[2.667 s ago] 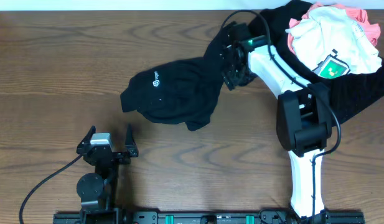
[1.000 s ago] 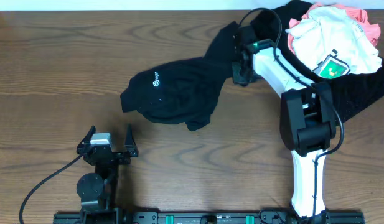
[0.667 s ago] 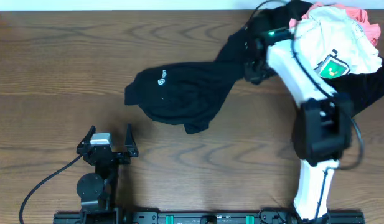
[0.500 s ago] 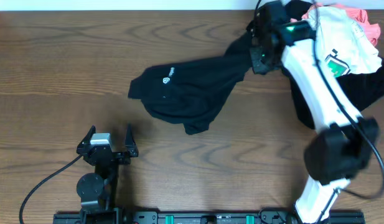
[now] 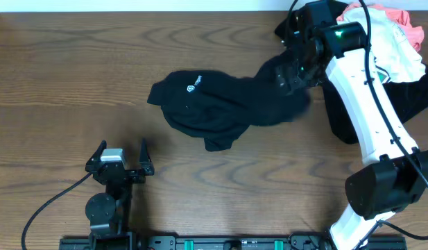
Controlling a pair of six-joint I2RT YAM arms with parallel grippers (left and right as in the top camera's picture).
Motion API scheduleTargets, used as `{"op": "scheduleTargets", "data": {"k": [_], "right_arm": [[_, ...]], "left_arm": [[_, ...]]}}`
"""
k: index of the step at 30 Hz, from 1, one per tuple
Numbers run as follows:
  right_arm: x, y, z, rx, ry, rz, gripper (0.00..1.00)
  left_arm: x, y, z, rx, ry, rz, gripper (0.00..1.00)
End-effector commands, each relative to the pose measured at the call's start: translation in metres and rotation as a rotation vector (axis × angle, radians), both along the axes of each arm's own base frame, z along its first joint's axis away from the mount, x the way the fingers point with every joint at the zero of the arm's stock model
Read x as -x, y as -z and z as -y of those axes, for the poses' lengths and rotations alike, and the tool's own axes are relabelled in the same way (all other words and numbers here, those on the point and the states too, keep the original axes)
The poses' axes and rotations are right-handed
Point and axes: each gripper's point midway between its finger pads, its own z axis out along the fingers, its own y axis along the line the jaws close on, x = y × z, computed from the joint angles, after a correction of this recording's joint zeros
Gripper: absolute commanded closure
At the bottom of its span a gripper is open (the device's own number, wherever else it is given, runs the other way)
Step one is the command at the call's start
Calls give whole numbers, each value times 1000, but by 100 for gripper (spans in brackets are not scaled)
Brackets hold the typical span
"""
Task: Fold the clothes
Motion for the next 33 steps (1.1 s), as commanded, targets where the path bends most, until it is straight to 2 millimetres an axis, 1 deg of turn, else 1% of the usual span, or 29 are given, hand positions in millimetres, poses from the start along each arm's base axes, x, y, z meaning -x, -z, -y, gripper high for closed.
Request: {"op": "scheduleTargets", "data": {"k": [1, 5, 11, 12, 14, 16, 18, 21, 23, 25, 27, 30, 32, 33], "right_arm": [[1, -9, -3, -50, 62, 17, 1], [7, -29, -14, -122, 42, 52, 1], [19, -61, -17, -163, 22, 126, 1], [22, -65, -20, -178, 10, 133, 1], [26, -73, -23, -206, -11, 145, 1], [28, -78, -23, -209, -12, 160, 1], [29, -81, -23, -211, -13, 166, 1], [29, -82, -23, -212, -13, 170, 1], [29, -82, -23, -212, -14, 170, 1], [29, -82, -23, -213, -14, 169, 1], [29, -82, -24, -218, -15, 169, 1], [29, -82, -24, -218, -15, 169, 1], [29, -82, -24, -218, -15, 169, 1], [29, -82, -24, -218, -15, 169, 1]], "left_arm": [[1, 15, 1, 6, 6, -45, 2], [1, 15, 1, 6, 6, -44, 2], [1, 14, 1, 6, 8, -40, 2], [0, 12, 3, 6, 20, -32, 2], [1, 11, 15, 15, 87, -28, 2], [2, 4, 33, 87, 189, -5, 2], [5, -4, 44, 151, 250, 8, 2], [6, -17, 48, 184, 270, 2, 2], [4, -32, 48, 173, 270, -3, 2], [-1, -49, 48, 140, 271, -27, 2], [-10, -59, 47, 113, 272, -96, 2], [-30, -61, 45, 119, 270, -248, 2], [-47, -60, 44, 135, 268, -332, 2], [-59, -58, 45, 150, 278, -383, 2]]}}
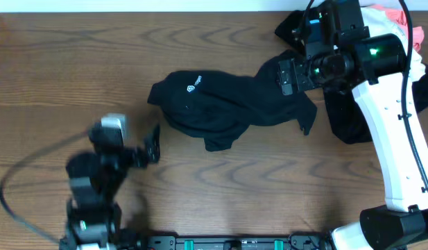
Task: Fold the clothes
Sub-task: 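Reach the left gripper to the shirt's left end and grasp it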
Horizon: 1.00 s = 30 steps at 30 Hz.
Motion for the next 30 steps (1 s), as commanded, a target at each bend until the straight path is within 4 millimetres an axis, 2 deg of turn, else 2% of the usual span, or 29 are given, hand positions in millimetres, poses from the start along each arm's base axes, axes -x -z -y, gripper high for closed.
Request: {"op": "scheduleTargets", "data": {"k": [1, 4, 7, 14, 18, 24, 26, 30], "right_arm": [[1, -4, -3, -10, -10, 10, 1], [2, -4, -3, -6, -18, 10, 1], [3, -3, -3, -2, -24, 7, 1], [2, -4, -3, -1, -27, 9, 1], [2, -4, -3, -1, -27, 9, 1], [2, -4, -3, -1, -27, 9, 1], [2, -4, -3, -2, -26, 11, 1], [0, -5, -3, -3, -26, 19, 1]], "left_arm": [[-29, 3, 4, 2, 51, -108, 2], [-56, 12, 12, 40, 108, -169, 2], [-81, 27, 11, 47, 115, -184, 2], [-118, 75, 7, 137, 63, -258, 2], [-126, 108, 6, 142, 56, -316, 2], [-127, 154, 6, 154, 52, -416, 2], [-126, 162, 9, 166, 68, -433, 2], [-127, 165, 17, 193, 109, -433, 2]]}}
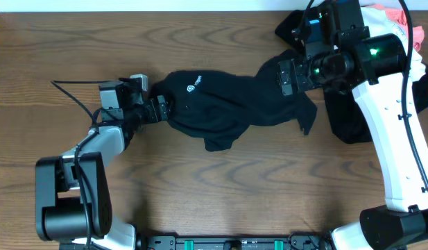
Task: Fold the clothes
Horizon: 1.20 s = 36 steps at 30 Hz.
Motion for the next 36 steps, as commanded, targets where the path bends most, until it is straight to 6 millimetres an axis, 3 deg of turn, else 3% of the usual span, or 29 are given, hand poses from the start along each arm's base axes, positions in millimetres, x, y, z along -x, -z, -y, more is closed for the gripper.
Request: {"op": "scheduleTargets", "data": {"k": [1, 6, 14, 17, 22, 25, 31, 36], "right_arm": [[0, -5, -3, -4, -21, 19, 1], [0, -5, -3, -5, -22, 20, 1], [0, -5, -3, -5, -22, 19, 1], [0, -5, -3, -5, -22, 20, 1], [-1, -5, -3, -6, -22, 23, 1], [-1, -5, -3, -6, -22, 22, 1], [-1, -5, -3, -5, -21, 22, 1], [-1, -5, -3, -5, -21, 22, 1]], "left_arm": [[-7, -8, 7, 34, 31, 28, 2], [-6, -6, 17, 34, 58, 28, 2], [1, 18, 28, 51, 87, -36, 1], [-1, 15, 30, 58, 90, -25, 19], [-9, 0, 42, 110, 132, 35, 59], [-12, -6, 46, 123, 132, 57, 94], [-24, -24, 44, 154, 124, 100, 94], [-45, -56, 15, 113, 45, 165, 94]]}}
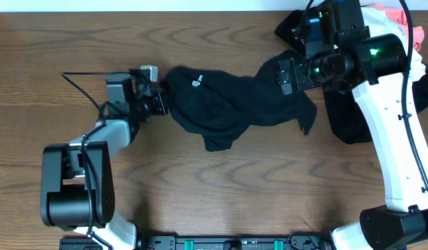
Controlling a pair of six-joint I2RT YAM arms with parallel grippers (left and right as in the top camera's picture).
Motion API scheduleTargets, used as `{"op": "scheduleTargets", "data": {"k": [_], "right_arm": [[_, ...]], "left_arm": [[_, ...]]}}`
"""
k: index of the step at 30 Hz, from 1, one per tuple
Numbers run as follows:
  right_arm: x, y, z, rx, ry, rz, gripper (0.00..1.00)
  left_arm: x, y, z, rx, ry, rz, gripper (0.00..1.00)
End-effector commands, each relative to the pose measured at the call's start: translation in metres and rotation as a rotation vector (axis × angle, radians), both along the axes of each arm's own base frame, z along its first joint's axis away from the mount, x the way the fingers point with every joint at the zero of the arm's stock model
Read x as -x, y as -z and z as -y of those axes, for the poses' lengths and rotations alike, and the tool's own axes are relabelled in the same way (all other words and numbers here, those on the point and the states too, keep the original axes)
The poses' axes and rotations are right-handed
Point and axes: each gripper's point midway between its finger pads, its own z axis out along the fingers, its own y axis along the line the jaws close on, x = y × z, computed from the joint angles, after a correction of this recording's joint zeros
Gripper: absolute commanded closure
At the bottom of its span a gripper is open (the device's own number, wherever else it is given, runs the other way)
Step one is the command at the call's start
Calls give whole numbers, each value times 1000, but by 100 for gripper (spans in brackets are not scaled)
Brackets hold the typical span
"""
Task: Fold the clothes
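Note:
A black garment [227,104] with a small white logo [197,85] lies crumpled across the middle of the wooden table. My left gripper [161,102] is at the garment's left edge, where the cloth is bunched against the fingers, and it looks shut on that edge. At the garment's right end my right gripper [288,75] is shut on the cloth and holds it raised. A flap hangs down below it.
A pile of other clothes, white and pink [402,35] over dark ones [345,121], sits at the back right behind the right arm. The left arm's cable [85,87] loops over the table to the left. The table's far edge runs along the top.
My left gripper has shifted a little right and toward the back at the garment's left edge. The pointed left corner of the cloth has drawn in to the fingers. The right arm has not moved.
First my right gripper held the garment's right end near the clothes pile, while the left arm rested at the front left. Then the right end was raised and the left arm was up off its rest. The left gripper then reached the garment's left edge and now grips it.

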Motion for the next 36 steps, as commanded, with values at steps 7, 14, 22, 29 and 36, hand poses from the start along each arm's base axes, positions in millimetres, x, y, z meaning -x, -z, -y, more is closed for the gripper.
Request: {"op": "scheduleTargets", "data": {"k": [7, 14, 22, 29, 36], "right_arm": [[0, -5, -3, -5, -21, 21, 1], [0, -5, -3, -4, -21, 17, 1], [-2, -4, -4, -6, -22, 23, 1], [-1, -3, -4, -4, -22, 17, 1], [-5, -6, -5, -9, -23, 37, 1]], "left_arm": [[-34, -59, -63, -176, -186, 40, 94], [-31, -63, -135, -492, -457, -43, 94], [-35, -105, -153, -546, -555, 48, 61], [-4, -122, -145, -541, -530, 1, 19], [52, -122, -117, -489, -407, -125, 36]]}}
